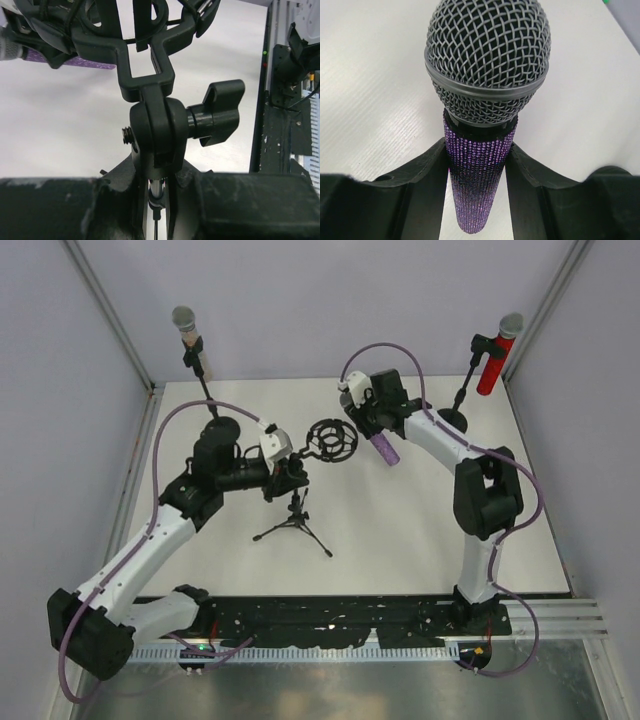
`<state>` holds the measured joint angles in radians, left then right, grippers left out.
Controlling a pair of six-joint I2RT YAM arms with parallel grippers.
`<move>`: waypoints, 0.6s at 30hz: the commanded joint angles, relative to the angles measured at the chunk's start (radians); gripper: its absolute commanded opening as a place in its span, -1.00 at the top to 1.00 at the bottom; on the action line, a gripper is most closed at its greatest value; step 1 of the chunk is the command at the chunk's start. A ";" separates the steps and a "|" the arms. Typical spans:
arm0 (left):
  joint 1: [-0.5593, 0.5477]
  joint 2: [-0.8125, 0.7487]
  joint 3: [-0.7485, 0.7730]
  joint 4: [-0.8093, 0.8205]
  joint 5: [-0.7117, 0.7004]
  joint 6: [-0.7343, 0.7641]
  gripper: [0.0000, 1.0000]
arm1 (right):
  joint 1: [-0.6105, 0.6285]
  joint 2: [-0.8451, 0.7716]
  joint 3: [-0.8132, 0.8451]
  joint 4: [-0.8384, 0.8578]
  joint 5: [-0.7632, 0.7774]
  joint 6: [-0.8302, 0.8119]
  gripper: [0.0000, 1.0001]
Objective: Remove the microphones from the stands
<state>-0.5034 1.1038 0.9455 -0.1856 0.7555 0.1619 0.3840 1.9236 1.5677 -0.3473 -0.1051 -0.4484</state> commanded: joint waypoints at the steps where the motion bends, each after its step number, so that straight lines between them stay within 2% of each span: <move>1: 0.069 -0.093 0.033 -0.012 -0.010 0.044 1.00 | 0.061 0.050 0.115 -0.013 0.034 -0.055 0.80; 5: 0.129 -0.148 0.039 -0.040 0.015 0.045 1.00 | 0.110 0.136 0.169 -0.028 0.054 -0.067 0.76; 12: 0.155 -0.245 0.003 -0.041 0.028 0.038 1.00 | 0.153 0.274 0.300 -0.084 0.064 -0.032 0.70; 18: 0.169 -0.274 -0.020 -0.034 0.024 0.034 1.00 | 0.170 0.322 0.305 -0.087 0.076 -0.035 0.60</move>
<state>-0.3481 0.8539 0.9287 -0.2890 0.7616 0.1940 0.5488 2.2421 1.8263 -0.4381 -0.0498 -0.4931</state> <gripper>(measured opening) 0.173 0.498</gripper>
